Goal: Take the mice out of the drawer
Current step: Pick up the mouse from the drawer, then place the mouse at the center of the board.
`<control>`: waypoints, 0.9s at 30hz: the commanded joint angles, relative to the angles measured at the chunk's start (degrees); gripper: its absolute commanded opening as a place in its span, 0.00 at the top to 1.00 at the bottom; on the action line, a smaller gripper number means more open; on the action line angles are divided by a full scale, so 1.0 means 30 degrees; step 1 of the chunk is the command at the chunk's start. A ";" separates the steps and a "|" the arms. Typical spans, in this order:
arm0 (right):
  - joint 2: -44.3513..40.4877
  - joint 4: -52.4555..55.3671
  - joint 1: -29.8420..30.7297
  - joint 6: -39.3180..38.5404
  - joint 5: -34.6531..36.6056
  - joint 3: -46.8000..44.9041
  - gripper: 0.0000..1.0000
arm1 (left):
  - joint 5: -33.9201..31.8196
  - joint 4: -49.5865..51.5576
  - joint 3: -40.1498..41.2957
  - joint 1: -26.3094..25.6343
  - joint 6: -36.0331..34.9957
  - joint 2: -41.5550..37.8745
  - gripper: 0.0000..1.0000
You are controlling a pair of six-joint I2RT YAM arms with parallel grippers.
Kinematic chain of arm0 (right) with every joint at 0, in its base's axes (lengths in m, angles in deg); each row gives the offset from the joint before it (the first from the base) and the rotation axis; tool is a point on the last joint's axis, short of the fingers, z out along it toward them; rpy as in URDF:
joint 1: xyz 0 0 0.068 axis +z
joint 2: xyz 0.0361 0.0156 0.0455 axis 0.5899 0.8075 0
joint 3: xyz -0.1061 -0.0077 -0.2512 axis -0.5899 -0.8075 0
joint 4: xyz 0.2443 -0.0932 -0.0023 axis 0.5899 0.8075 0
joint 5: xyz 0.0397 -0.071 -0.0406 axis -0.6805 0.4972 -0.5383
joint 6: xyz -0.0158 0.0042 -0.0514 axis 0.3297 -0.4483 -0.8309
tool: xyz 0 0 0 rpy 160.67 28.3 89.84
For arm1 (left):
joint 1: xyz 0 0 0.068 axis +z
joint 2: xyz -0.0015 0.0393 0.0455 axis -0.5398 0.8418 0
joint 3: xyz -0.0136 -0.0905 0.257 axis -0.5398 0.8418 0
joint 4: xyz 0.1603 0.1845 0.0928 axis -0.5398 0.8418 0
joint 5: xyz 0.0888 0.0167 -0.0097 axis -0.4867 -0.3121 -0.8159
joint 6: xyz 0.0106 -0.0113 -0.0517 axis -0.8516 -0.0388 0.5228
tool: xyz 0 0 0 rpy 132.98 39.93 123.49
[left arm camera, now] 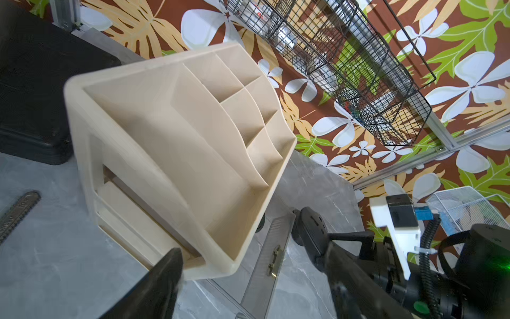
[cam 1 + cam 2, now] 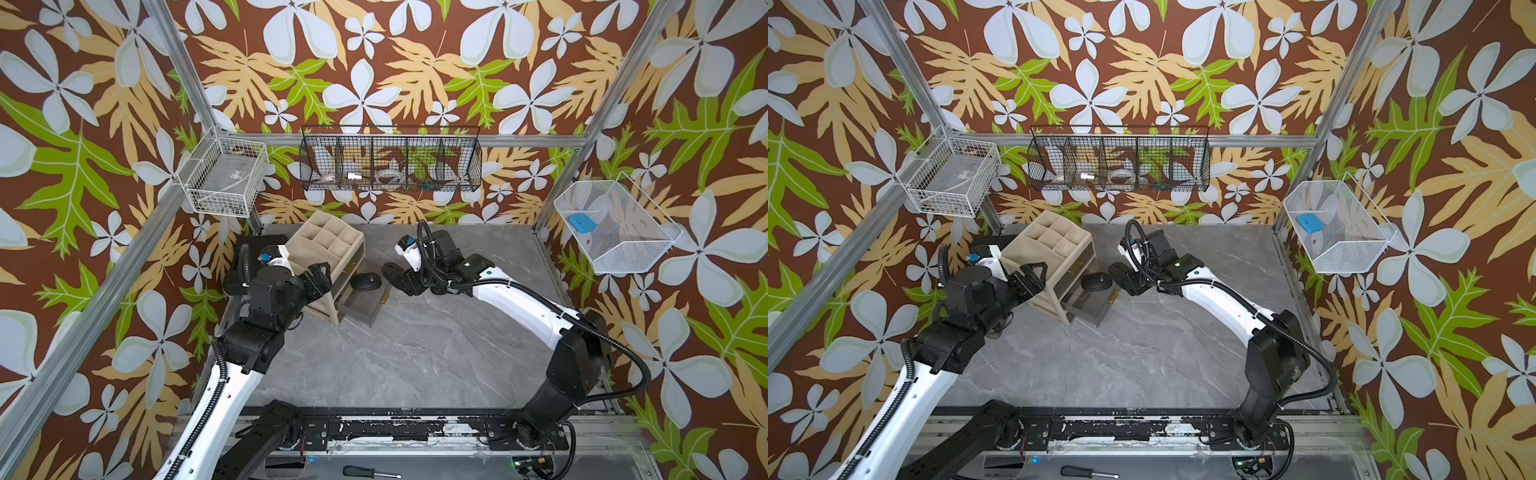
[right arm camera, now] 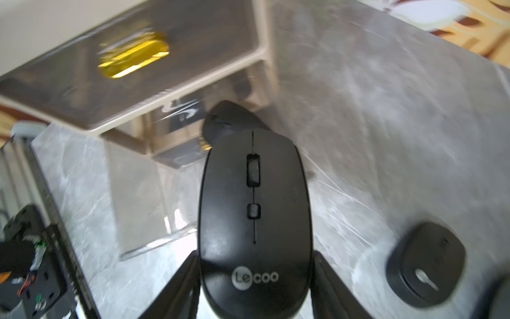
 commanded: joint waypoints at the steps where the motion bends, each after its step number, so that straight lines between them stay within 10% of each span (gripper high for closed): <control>1: -0.0606 -0.1045 -0.0644 0.2430 0.1512 -0.1209 0.48 | 0.1009 -0.0007 -0.0027 0.0005 -0.0352 0.0187 0.17; 27: 0.5812 -0.6322 -0.1153 0.7898 0.6756 -0.1960 0.45 | 0.1199 -0.1647 0.0879 -0.0289 0.0184 0.0751 0.18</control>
